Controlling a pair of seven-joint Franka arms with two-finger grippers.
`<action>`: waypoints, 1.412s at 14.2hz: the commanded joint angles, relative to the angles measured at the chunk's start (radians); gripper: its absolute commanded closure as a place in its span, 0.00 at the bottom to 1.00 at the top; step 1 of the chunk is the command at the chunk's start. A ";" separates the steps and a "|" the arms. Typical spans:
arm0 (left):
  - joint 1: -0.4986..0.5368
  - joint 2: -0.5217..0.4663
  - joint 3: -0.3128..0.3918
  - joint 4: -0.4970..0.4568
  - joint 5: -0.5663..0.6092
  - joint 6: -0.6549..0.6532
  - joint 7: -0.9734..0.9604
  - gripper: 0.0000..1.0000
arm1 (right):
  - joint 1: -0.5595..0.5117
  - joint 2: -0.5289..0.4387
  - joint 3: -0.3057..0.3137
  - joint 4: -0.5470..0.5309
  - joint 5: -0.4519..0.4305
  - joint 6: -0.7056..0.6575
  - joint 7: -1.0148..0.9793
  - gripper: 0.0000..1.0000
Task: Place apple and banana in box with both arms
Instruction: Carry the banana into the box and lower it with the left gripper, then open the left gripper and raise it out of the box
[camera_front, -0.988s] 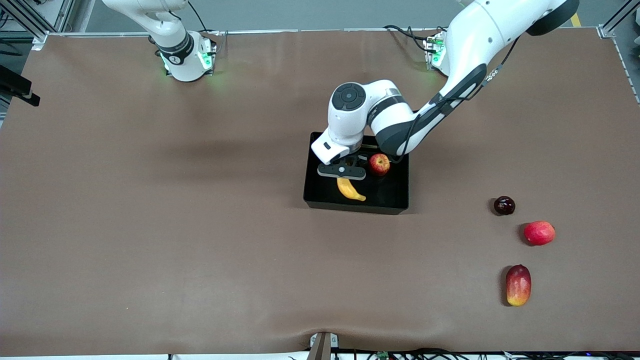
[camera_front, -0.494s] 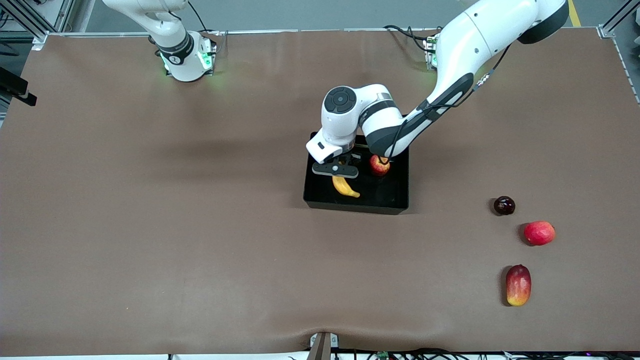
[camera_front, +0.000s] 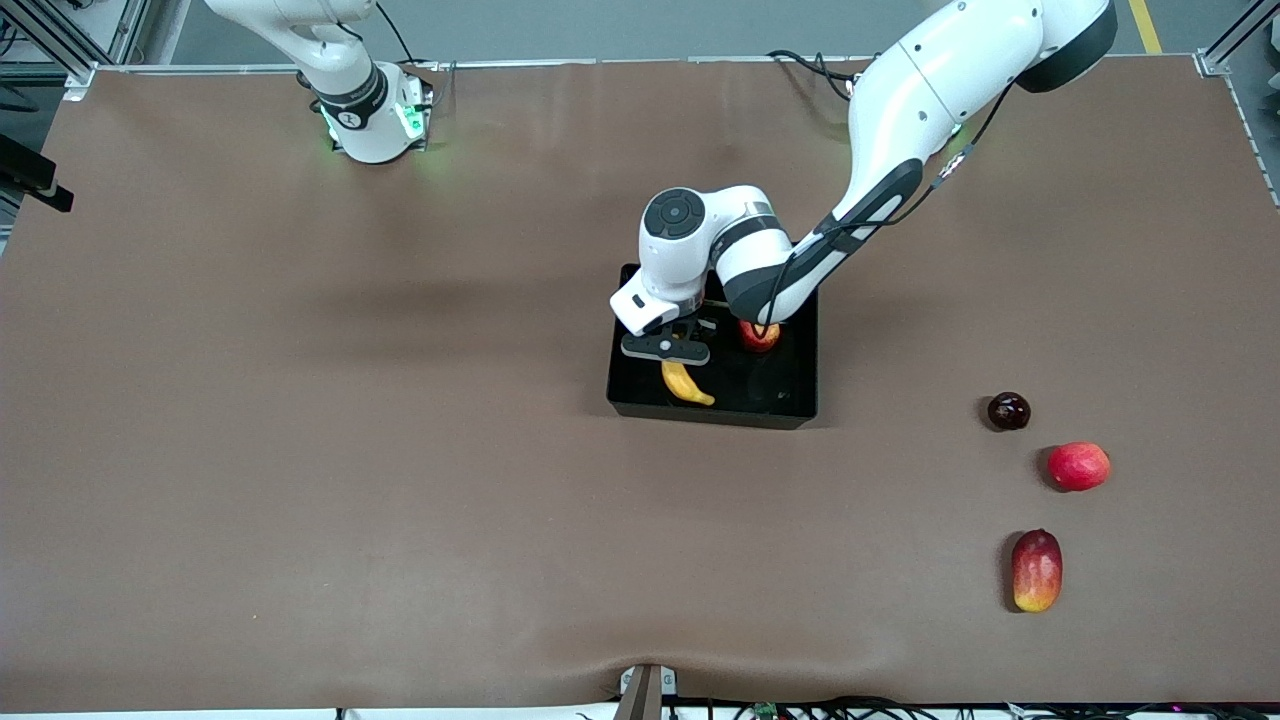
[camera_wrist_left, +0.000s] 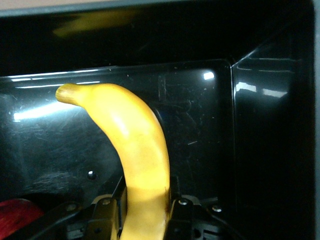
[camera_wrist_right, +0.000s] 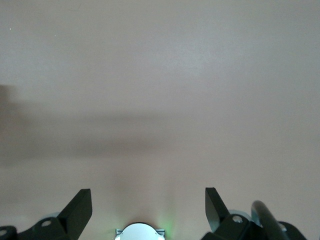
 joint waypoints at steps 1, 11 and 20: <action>-0.010 0.027 0.008 0.013 0.036 0.016 -0.041 1.00 | -0.017 -0.011 0.014 -0.007 -0.003 -0.005 0.005 0.00; -0.015 0.039 0.031 0.033 0.036 0.002 -0.050 0.11 | -0.017 -0.011 0.014 -0.007 -0.003 -0.005 0.005 0.00; 0.018 -0.079 0.008 0.145 -0.017 -0.180 -0.033 0.00 | -0.016 -0.011 0.016 -0.009 -0.002 -0.005 0.005 0.00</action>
